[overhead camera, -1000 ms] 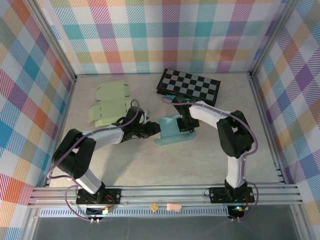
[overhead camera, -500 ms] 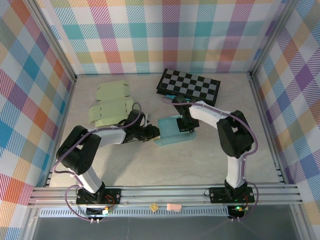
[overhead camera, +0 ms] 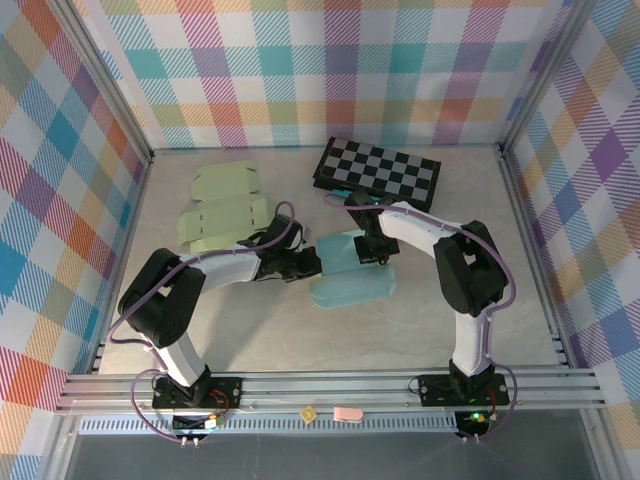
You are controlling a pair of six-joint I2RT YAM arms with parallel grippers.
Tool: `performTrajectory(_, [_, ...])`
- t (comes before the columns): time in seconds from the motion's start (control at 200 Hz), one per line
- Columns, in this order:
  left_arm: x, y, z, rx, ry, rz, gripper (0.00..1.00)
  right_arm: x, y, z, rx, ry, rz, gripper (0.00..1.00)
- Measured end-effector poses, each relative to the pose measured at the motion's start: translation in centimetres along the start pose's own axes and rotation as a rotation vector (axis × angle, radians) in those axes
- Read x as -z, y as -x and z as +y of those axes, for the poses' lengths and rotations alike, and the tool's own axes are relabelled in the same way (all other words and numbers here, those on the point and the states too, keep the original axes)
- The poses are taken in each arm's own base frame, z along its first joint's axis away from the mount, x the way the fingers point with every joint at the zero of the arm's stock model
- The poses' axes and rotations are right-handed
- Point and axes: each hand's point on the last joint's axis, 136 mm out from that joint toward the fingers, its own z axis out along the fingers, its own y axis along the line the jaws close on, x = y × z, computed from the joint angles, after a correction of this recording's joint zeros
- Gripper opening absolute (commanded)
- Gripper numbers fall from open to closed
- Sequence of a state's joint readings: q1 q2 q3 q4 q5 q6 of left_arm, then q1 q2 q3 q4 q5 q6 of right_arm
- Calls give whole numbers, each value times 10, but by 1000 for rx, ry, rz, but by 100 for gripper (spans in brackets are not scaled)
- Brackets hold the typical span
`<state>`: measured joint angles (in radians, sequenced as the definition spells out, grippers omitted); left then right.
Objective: Fold the paper box
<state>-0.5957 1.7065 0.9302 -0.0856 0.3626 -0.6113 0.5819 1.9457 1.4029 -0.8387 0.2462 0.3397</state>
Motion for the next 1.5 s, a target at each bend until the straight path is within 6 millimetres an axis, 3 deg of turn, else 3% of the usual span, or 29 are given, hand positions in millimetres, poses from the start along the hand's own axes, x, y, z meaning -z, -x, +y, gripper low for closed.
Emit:
performTrajectory(0.4, [13, 0, 0, -68, 291, 52, 0, 2, -3, 5, -41, 10, 12, 0])
performTrajectory(0.47, [13, 0, 1, -69, 313, 60, 11, 2, -4, 6, -50, 10, 12, 0])
performTrajectory(0.52, [12, -1, 3, -73, 329, 67, 26, 2, -4, 7, -53, 13, 14, 0])
performTrajectory(0.58, [12, -4, 7, -73, 353, 83, 36, 2, -4, 6, -57, 9, 12, 0])
performTrajectory(0.76, [13, -6, 14, -63, 386, 97, 38, 2, -4, 4, -58, 2, 11, 0])
performTrajectory(0.93, [7, -4, 15, -62, 391, 99, 35, 4, -4, 4, -62, 3, 8, 0])
performTrajectory(1.025, [1, -2, 16, -64, 398, 104, 24, 4, -3, 4, -62, 4, 6, 0])
performTrajectory(1.105, [-4, 2, 16, -67, 406, 101, 20, 4, -3, 5, -69, 6, 4, 0])
performTrajectory(1.21, [-9, 4, 16, -72, 423, 94, 0, 4, -3, 6, -80, 14, 5, 0])
performTrajectory(1.34, [-9, 6, 15, -88, 454, 85, 0, 4, -4, 7, -99, 19, 11, 0])
performTrajectory(1.395, [-8, 6, 15, -94, 463, 83, 15, 4, -4, 7, -108, 20, 13, 0])
performTrajectory(1.435, [-7, 6, 15, -96, 471, 85, 32, 4, -5, 8, -112, 23, 17, 0])
performTrajectory(1.5, [-4, 5, 17, -102, 495, 88, 45, 4, -7, 8, -125, 25, 24, 0])
